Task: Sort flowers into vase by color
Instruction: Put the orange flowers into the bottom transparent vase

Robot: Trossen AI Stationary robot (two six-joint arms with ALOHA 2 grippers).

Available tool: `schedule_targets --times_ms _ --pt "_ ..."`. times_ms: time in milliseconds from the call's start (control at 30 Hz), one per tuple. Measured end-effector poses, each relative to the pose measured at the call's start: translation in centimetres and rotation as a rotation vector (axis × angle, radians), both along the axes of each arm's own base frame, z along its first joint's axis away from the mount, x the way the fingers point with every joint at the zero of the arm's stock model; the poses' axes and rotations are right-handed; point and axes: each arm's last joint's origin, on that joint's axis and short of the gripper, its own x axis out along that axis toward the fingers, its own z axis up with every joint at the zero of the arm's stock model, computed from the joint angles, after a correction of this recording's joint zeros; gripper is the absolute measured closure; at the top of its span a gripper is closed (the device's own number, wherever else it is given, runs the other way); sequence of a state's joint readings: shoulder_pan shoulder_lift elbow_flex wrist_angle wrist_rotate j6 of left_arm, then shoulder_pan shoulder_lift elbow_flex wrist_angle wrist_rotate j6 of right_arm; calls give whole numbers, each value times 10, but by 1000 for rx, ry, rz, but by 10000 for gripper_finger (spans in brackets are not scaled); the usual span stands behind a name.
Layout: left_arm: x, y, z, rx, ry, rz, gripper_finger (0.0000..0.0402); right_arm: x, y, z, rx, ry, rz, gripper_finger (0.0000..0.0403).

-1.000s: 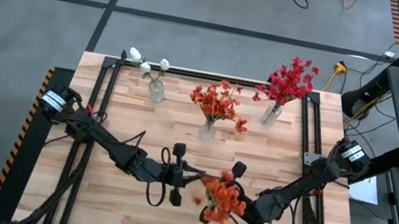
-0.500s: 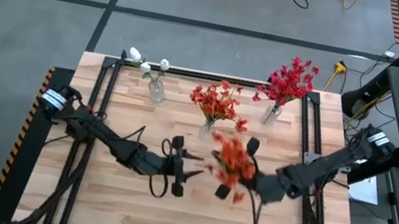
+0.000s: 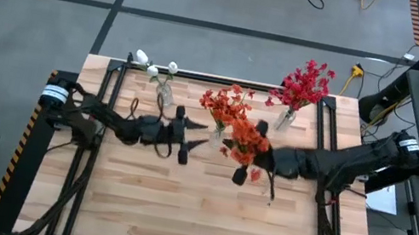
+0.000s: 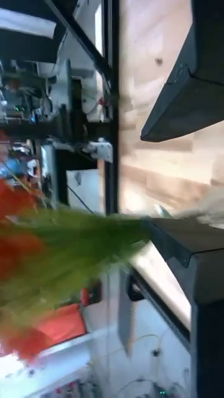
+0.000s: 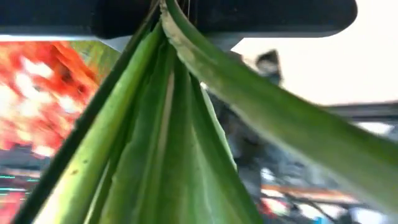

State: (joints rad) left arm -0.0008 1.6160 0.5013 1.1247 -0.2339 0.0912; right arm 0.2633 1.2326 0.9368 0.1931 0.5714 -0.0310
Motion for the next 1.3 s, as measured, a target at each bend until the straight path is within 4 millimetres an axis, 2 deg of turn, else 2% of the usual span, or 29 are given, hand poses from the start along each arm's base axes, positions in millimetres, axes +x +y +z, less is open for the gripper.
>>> schedule_targets --times_ms 133,267,400,567,833,1100,1300 --pt "8 17 -8 -23 20 -13 205 5 -26 2 29 -6 98 390" --pt "12 22 -12 -9 40 1 205 6 -34 3 20 -14 107 390" --pt "13 22 -14 -32 36 1 205 5 -33 4 8 -15 120 390" --pt "14 24 -26 -53 72 9 205 5 -33 4 16 -20 115 390" --pt "25 33 -38 -52 50 38 205 4 -19 10 42 -43 157 390" --pt "37 37 -39 -51 41 38 205 3 -11 14 30 -49 147 390" --pt "37 45 -40 -74 48 75 204 3 -12 14 11 -42 146 390"
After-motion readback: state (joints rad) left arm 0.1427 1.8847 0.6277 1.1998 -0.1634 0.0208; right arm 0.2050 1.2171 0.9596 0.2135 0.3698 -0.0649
